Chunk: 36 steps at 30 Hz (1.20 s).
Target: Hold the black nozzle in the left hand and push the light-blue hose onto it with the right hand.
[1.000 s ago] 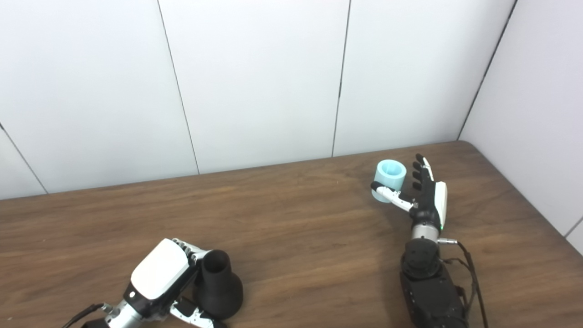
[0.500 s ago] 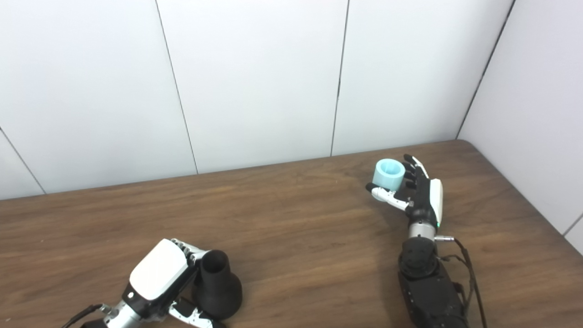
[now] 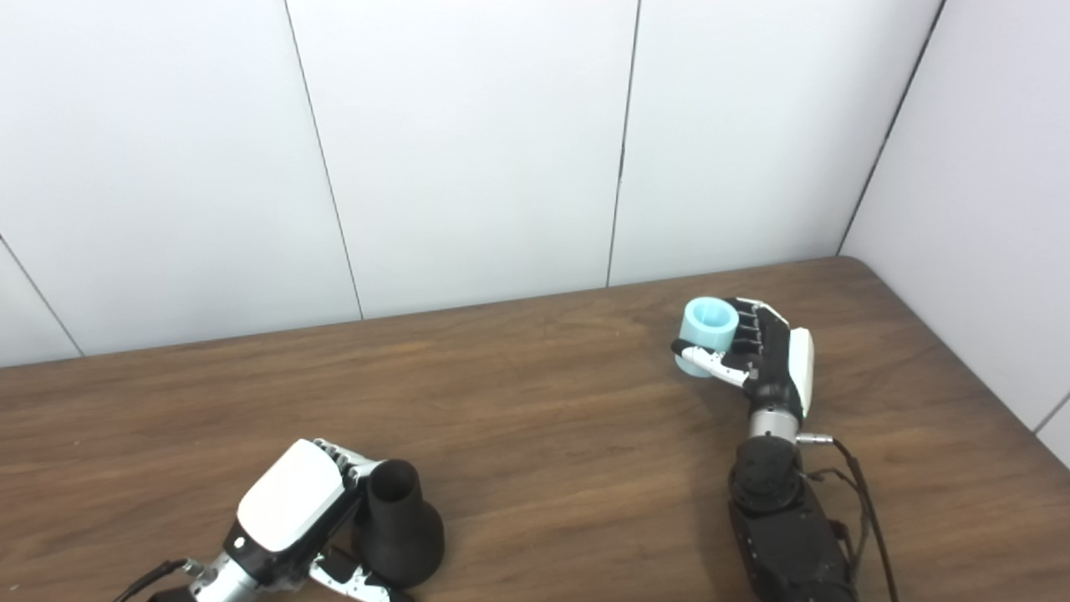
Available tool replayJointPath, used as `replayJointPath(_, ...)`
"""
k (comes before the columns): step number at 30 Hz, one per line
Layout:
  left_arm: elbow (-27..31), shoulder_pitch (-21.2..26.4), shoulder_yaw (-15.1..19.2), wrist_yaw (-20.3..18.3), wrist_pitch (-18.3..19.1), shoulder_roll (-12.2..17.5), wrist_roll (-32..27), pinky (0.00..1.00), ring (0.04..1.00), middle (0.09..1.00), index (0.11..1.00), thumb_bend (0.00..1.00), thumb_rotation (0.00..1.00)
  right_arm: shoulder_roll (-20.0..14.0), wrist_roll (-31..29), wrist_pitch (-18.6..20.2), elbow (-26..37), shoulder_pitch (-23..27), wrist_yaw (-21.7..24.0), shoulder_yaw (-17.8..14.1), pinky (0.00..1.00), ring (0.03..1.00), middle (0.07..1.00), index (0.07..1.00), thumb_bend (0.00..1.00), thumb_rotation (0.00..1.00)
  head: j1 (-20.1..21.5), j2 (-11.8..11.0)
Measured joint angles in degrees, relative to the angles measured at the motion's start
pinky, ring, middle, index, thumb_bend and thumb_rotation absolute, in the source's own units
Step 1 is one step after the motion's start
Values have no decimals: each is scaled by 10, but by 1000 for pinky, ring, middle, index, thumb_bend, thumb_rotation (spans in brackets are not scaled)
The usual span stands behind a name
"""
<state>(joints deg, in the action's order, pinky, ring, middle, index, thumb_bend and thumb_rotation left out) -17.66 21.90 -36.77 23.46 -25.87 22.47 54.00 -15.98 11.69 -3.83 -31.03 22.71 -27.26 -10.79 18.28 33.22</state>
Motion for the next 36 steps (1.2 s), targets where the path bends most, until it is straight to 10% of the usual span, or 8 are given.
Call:
replayJointPath(4, 1, -1, 2, -1, 0, 0, 2, 76, 127, 203, 482, 521, 40, 3, 3, -8, -1, 2, -13, -1, 356, 436, 484, 493, 544, 64, 1, 2)
replayJointPath(26, 2, -2, 3, -3, 0, -1, 3, 87, 137, 221, 482, 520, 39, 9, 56, -26, 49, -26, -20, 32, 415, 456, 468, 510, 525, 0, -13, 10)
replayJointPath(36, 2, -3, 9, -11, 0, -6, 9, 78, 128, 199, 481, 520, 40, -11, 90, -39, 165, -97, 60, 81, 215, 289, 456, 536, 521, 0, -63, 15)
